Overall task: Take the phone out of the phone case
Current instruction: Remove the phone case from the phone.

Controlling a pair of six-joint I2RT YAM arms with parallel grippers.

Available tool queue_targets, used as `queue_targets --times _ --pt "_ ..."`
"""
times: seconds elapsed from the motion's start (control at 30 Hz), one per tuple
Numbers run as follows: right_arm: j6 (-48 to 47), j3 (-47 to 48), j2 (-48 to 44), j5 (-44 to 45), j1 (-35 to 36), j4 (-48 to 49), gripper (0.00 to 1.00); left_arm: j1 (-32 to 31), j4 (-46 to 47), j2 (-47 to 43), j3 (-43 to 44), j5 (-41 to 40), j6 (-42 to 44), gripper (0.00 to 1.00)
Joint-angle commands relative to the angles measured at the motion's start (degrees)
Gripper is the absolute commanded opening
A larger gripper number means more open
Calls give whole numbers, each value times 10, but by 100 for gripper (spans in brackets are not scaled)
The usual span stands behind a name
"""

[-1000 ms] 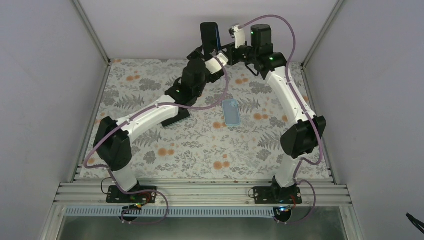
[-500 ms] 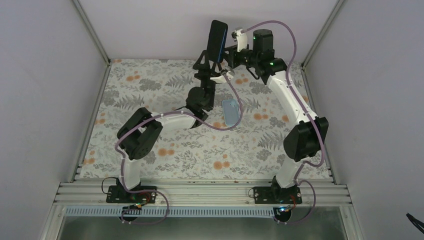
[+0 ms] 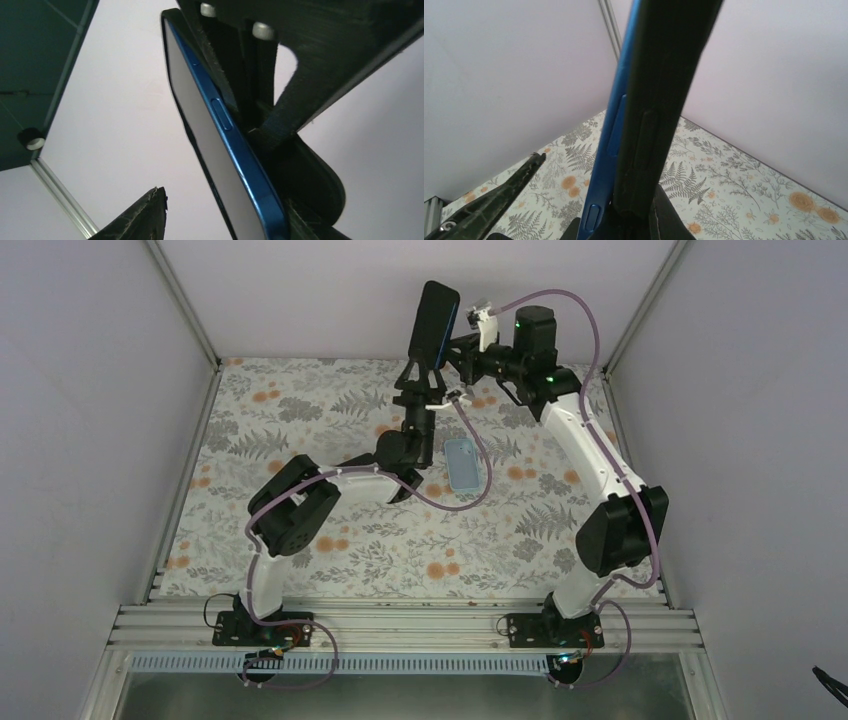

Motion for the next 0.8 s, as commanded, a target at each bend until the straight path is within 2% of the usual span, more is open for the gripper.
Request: queue_targets --times 0.0,0.3,0.4,0.5,0.63,0.77 --pt "-44 -43 -5 -80 11 -130 3 22 122 -12 38 -28 29 46" --pt "-59 -54 -4 -106 15 -144 3 17 108 10 78 -33 22 34" --pt "-56 -53 2 -120 16 -147 3 11 108 20 91 -29 28 21" --pt "-45 -42 17 -147 18 -158 3 6 109 33 113 -25 38 17" --pt "-47 -53 23 -129 22 -158 3 -5 123 44 140 -14 61 13" --pt "-34 -72 16 -80 21 -137 3 -13 137 44 144 -5 80 3"
